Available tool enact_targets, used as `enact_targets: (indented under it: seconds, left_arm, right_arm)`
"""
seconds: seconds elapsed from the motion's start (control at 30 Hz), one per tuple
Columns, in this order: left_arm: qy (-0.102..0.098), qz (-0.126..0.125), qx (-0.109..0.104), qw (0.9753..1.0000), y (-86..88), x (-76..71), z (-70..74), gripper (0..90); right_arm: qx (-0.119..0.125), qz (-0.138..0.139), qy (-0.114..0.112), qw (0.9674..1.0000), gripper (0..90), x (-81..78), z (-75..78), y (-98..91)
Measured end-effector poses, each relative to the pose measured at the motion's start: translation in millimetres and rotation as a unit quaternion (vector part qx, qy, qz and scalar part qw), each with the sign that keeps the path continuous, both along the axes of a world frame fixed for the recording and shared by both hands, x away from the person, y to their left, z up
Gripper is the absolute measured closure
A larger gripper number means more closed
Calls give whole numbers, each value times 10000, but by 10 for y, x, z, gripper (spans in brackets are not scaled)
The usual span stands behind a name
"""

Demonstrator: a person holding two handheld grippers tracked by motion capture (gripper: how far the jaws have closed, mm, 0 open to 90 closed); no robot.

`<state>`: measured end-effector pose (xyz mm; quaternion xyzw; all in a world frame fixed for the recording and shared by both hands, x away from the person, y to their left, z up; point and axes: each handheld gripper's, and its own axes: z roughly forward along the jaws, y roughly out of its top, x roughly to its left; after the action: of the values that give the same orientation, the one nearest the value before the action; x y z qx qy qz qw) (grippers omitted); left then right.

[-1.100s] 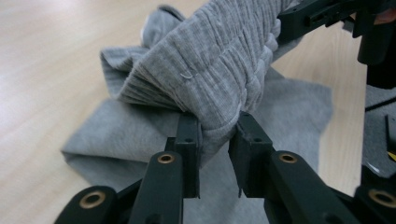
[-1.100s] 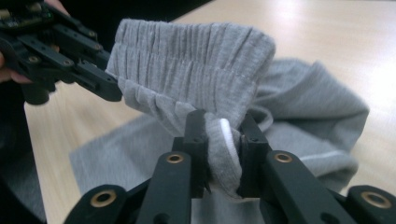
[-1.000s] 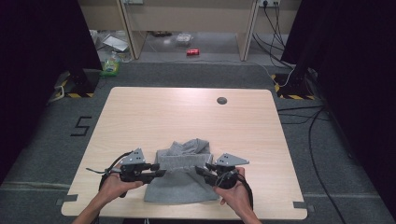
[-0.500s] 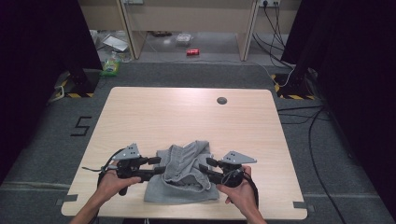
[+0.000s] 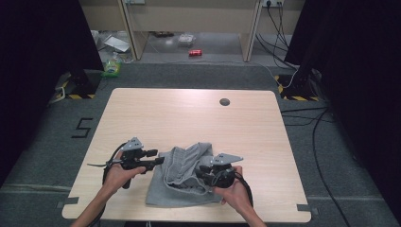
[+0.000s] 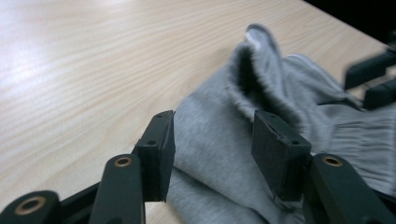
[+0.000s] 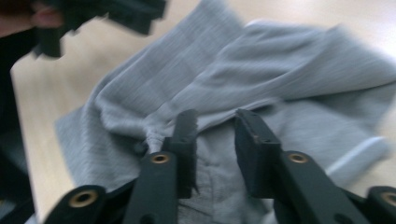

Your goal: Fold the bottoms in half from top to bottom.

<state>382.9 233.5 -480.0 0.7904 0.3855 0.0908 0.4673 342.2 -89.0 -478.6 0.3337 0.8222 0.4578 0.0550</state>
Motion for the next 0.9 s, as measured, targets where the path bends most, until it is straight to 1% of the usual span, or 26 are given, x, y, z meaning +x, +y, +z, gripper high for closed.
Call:
enact_targets:
  seconds: [0.03,0.07,0.13,0.17,0.2,0.23,0.33,0.4,0.47,0.5,0.67,0.73,0.8,0.9]
  left_arm:
    - [15,17,31,10000,2,0,-21,486]
    - [43,30,11,10000,2,-2,-39,484]
    - [69,40,12,10000,6,-5,-62,480]
    - [83,42,27,10000,8,-6,-70,475]
    - [89,47,34,9999,11,-7,-78,471]
    - [93,61,42,9999,15,-7,-86,468]
    - [133,100,50,9998,44,-5,-111,462]
    - [177,113,59,9998,65,-8,-121,463]
    - [181,122,59,9997,77,-13,-130,463]
    - [189,122,70,9997,81,-15,-132,462]
    - [227,120,85,9996,82,-19,-142,462]
    - [244,118,116,9996,81,-17,-154,459]
    - [271,137,126,9995,78,-15,-172,455]
    - [314,179,162,9992,89,-3,-197,443]
  right_arm:
    - [-119,132,-5,9998,734,-47,-24,27]
    - [-278,241,-38,9993,735,-108,-53,51]
    - [-620,407,-85,9972,734,-242,-129,91]
    - [-751,446,-104,9961,732,-302,-172,106]
    - [-837,463,-107,9954,726,-351,-210,112]
    - [-855,458,-154,9952,724,-383,-231,109]
    - [-819,380,-150,9958,699,-387,-188,85]
    - [-722,348,-97,9967,681,-368,-177,75]
    - [-624,281,-60,9976,662,-351,-162,64]
    - [-592,245,-77,9979,643,-341,-147,58]
    - [-416,115,-225,9988,612,-312,-33,25]
    - [-394,82,-292,9988,598,-291,2,15]
    - [-356,15,-334,9988,586,-258,32,3]
    - [-324,-99,-447,9984,558,-166,86,-28]
